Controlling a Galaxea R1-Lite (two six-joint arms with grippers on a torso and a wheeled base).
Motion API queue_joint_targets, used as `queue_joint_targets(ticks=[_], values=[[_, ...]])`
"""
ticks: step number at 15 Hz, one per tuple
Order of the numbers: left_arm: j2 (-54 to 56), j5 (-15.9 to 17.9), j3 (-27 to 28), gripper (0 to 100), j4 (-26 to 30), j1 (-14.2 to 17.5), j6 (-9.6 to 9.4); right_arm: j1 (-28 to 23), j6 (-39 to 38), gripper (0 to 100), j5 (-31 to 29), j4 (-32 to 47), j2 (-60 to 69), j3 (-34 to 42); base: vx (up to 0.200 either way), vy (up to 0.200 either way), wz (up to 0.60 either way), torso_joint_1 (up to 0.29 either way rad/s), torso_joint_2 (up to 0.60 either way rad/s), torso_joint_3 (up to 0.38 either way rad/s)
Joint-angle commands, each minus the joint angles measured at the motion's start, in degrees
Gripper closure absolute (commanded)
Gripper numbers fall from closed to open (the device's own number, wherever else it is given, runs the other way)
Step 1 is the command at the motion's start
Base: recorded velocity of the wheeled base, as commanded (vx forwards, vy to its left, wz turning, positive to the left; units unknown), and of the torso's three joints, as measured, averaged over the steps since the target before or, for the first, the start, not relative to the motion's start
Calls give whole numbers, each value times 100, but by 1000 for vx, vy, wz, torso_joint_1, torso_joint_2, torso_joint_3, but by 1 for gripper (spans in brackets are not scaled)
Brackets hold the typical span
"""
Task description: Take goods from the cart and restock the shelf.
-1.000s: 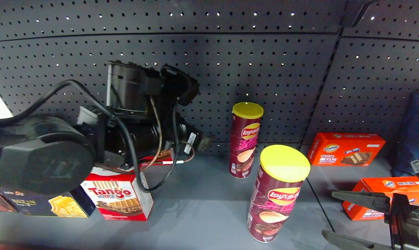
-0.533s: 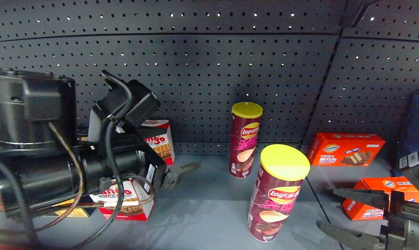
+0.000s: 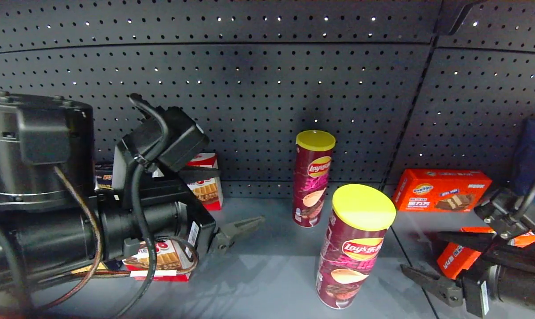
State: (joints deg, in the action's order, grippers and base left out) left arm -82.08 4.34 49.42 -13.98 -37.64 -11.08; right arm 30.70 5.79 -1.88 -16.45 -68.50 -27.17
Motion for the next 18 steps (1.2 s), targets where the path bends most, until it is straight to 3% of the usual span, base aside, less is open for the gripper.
queue_joint_targets(ticks=[1,18], values=[[-265,-3,112,0,1,3,1,-2,10,0,-41,1,-296,37,0,0,0,0,0,0],[-616,5,-82,0,-280,-24,-8,288,54,0,126,-52,-911,-157,0,0,0,0,0,0]])
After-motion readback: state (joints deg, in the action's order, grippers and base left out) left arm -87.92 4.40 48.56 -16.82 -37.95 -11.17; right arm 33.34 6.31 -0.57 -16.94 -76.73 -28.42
